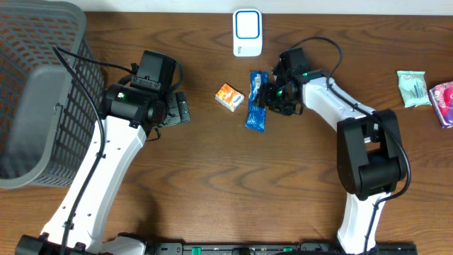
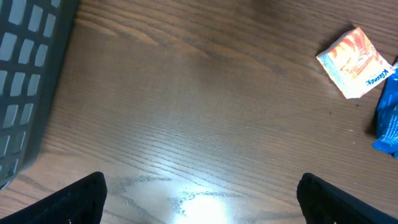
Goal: Scan the item barcode
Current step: 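Grasp the blue Oreo pack with the right gripper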
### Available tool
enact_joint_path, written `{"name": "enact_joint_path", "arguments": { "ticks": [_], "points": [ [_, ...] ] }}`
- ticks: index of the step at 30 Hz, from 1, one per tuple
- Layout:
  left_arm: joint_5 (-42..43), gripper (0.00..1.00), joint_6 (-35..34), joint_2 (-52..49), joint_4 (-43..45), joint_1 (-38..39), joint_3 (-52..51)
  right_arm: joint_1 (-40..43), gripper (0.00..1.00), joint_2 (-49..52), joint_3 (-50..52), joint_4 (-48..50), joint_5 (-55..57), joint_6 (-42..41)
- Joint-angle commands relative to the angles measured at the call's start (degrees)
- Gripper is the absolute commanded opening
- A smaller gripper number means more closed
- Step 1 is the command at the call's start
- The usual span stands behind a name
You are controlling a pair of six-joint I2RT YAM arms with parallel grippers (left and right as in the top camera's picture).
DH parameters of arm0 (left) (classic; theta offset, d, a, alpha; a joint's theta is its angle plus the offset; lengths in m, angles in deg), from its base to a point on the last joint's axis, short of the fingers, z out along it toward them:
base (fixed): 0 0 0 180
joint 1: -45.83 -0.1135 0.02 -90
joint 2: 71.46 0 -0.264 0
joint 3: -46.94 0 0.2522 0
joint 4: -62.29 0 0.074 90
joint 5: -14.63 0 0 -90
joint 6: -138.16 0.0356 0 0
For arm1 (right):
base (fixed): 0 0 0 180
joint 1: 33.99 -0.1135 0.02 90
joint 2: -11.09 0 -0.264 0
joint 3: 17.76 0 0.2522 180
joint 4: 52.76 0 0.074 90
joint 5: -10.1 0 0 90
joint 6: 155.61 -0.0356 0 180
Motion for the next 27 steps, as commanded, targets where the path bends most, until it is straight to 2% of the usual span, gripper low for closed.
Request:
{"name": "enact_joint_path", "arguments": {
  "ticks": [1, 4, 6, 8, 11, 14, 18, 21, 23, 27],
  "points": [
    [-0.5, 0.98, -0.3, 0.1, -0.2, -0.2, 0.3, -1.1, 0.43, 1.2, 3.9, 0.9, 2.9, -3.1],
    [-0.5, 0.98, -0.3, 0.1, -0.2, -0.2, 0.3, -1.5, 0.1, 1.2, 4.6, 1.0, 3.6, -0.3],
    [-0.5, 0.98, -0.3, 0.1, -0.2, -0.2, 0.3, -1.4, 0.01, 1.1, 4.4, 0.9, 3.9, 1.9],
    [-0.5, 0.98, -0.3, 0.1, -0.2, -0.2, 0.3, -1.4, 0.01, 0.8, 3.8, -0.3, 5.9, 3.1],
    [-0.5, 0.98, -0.3, 0.1, -0.2, -0.2, 0.3, -1.4, 0.01, -0.6, 0.5, -6.5, 16.1, 3.9],
    [-0.5, 0.98, -0.3, 0.1, -0.2, -0.2, 0.3, -2.1, 0.01, -2.2, -4.4, -13.8, 27.7, 4.6],
    [-0.5, 0.98, -0.3, 0.1, -0.2, -0.2, 0.3, -5.1, 0.01, -2.7, -10.6, -22.8, 49.2, 4.6],
    [-0.5, 0.98, -0.3, 0.1, -0.2, -0.2, 0.3, -7.7, 0.01, -2.6, -9.9, -23.6, 60.9, 4.6],
    [-0.5, 0.98, -0.3, 0.1, -0.2, -0.2, 0.3, -9.2, 0.01, -2.5, -8.3, -22.5, 64.9, 4.6],
    [-0.5, 0.98, -0.3, 0.1, -0.2, -0.2, 0.3, -10.8, 0.01, -2.5, -5.4, -19.0, 65.5, 4.6]
  ]
}}
